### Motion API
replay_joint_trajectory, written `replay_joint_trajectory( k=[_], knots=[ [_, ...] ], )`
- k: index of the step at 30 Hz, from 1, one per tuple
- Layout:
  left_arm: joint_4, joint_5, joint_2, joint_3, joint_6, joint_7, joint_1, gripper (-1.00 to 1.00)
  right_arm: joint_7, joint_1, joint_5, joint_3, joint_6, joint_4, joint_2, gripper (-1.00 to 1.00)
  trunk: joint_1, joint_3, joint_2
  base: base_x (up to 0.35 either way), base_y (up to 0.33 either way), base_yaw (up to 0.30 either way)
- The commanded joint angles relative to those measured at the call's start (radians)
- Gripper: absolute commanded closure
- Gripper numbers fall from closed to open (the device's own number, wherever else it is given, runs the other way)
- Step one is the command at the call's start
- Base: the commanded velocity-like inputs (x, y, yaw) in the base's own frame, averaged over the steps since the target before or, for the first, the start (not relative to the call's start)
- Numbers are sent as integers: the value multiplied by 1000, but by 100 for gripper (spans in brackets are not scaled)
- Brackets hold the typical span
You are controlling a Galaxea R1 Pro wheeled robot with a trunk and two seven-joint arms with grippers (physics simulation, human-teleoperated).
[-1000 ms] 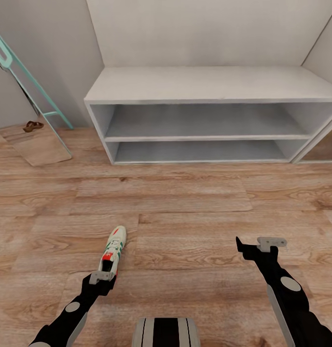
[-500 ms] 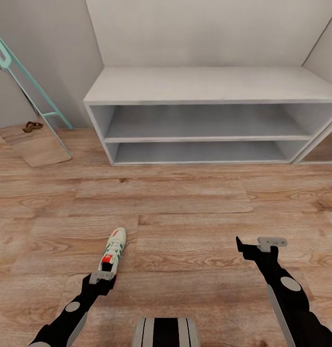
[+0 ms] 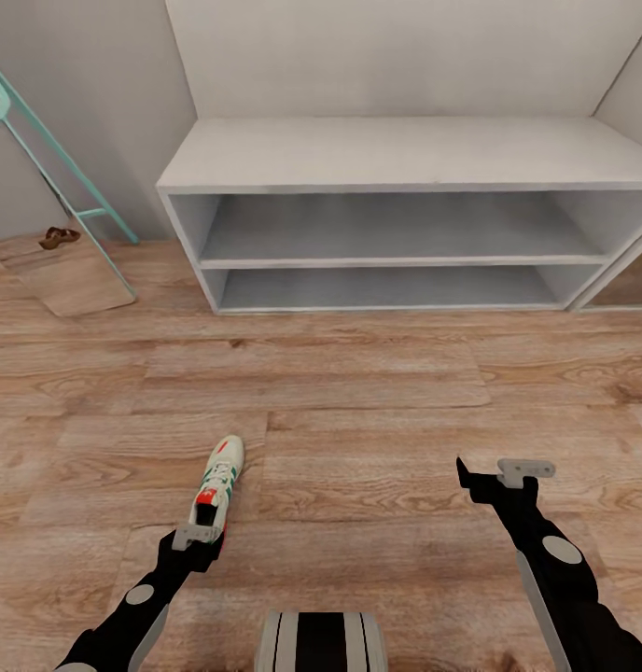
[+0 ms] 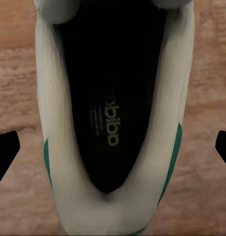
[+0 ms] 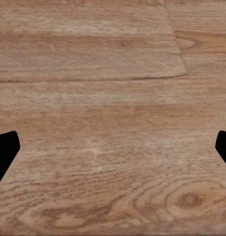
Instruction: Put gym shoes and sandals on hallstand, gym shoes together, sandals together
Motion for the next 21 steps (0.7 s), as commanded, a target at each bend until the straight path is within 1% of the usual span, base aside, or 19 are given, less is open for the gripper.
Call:
replay_joint_trajectory(
  k=[1, 7, 20, 21],
  knots=[
    [1, -2, 1, -2, -3, 0, 0, -100, 1, 0, -1, 0, 6, -1, 0, -100, 0, -6, -1, 0, 0, 0],
    [1, -2, 1, -2, -3, 0, 0, -100, 1, 0, -1, 0, 6, -1, 0, -100, 3, -37, -2, 0, 0, 0],
    [1, -2, 1, -2, -3, 0, 0, -100, 1, 0, 1, 0, 6, -1, 0, -100, 3, -40, -2, 0, 0, 0],
    [1, -2, 1, -2, -3, 0, 0, -100, 1, 0, 0, 0, 6, -1, 0, -100, 3, -43, -2, 0, 0, 0]
  ],
)
